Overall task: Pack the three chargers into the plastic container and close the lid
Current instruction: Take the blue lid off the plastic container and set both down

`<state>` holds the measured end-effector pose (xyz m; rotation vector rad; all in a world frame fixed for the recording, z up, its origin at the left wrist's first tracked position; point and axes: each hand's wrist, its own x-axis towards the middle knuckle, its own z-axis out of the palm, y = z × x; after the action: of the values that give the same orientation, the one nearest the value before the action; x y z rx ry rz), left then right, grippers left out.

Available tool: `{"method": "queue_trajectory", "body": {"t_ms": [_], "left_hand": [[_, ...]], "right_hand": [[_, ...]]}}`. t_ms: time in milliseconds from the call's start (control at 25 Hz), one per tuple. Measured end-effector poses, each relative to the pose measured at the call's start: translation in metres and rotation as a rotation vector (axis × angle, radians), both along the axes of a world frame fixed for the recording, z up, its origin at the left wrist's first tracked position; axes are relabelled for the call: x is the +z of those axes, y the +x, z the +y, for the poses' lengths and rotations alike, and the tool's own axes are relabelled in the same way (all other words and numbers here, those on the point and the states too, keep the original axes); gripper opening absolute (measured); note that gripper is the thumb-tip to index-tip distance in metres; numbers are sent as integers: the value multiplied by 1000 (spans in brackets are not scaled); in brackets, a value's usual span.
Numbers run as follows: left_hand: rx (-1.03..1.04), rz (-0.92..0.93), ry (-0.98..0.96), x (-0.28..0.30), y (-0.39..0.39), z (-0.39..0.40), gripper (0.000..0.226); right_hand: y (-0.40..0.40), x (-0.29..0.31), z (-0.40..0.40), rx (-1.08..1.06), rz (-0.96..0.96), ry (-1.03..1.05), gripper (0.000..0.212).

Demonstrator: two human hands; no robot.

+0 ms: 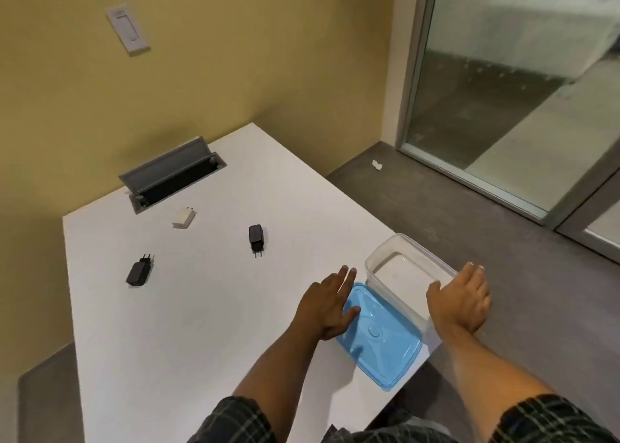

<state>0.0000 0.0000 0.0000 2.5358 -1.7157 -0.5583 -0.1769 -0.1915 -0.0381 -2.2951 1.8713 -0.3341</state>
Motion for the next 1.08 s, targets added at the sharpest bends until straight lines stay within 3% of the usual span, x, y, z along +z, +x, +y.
{"method": "queue_trajectory", "body": {"t_ms": [120, 320, 520, 720, 880, 1080], "left_hand": [[13, 18, 75, -6, -8, -19, 79], [118, 219, 159, -22, -14, -49, 85], [339, 509, 51, -31, -15, -73, 94], [519, 774, -159, -29, -16, -89, 76], [612, 814, -284, -24, -10, -82, 60], [787, 654, -450, -2, 12, -56, 52]], "right_hand": [[-10, 3, -5, -129, 26, 141, 78], [-19, -5, -15, -229, 13, 264, 55], [-24, -18, -25, -194, -11, 306, 52], [-17, -22, -31, -186, -114, 280, 53], [-6, -18, -34, -145, -186, 250, 53], [25, -7, -29, 14, -314, 212, 54]]}}
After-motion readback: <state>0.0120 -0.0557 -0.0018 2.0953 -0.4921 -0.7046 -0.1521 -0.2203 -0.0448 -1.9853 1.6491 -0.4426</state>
